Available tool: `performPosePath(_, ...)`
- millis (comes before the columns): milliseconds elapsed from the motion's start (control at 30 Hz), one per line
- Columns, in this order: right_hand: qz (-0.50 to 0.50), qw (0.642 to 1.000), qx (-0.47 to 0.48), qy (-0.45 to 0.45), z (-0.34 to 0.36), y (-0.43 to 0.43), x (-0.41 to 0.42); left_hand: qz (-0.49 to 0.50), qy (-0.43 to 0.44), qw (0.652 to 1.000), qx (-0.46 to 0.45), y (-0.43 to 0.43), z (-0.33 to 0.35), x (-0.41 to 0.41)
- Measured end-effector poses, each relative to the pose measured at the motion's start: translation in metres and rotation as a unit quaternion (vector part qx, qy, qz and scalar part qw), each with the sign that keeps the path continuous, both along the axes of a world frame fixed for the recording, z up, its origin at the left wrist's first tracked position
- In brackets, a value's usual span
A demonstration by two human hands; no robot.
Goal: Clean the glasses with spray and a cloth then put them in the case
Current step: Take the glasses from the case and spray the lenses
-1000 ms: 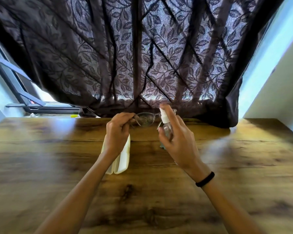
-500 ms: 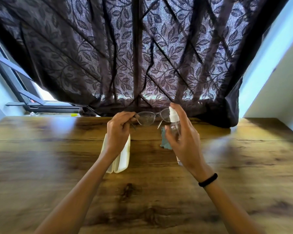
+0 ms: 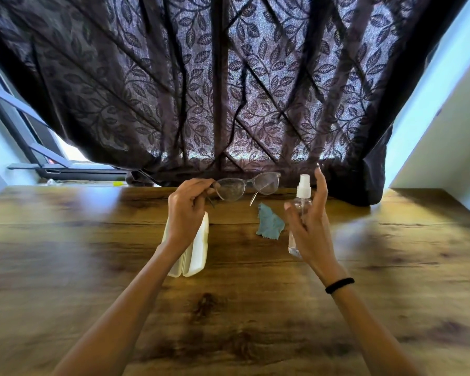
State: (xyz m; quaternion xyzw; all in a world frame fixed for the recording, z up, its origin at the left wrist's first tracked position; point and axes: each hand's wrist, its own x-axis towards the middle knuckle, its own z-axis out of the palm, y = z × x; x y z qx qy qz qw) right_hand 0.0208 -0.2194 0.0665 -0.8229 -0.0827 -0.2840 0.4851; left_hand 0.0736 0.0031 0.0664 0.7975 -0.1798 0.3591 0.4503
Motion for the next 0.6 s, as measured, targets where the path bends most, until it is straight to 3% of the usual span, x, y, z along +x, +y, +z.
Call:
performPosePath(367, -0.016, 0.992, 0.016, 0.127, -0.035, -0.023, 0.01, -0.01, 0.004, 1.0, -0.017, 0.0, 0.0, -0.002)
performPosePath(500, -0.039, 0.994, 0.019, 0.1, -0.028, -0.022, 0.007, -0.004, 0.011, 0.999, -0.047, 0.0, 0.001, -0.003)
performPosePath(600, -0.086, 0.996, 0.0, 0.021, -0.007, -0.021, 0.01, -0.005, 0.011, 0.998, -0.061, 0.0, 0.001, -0.003)
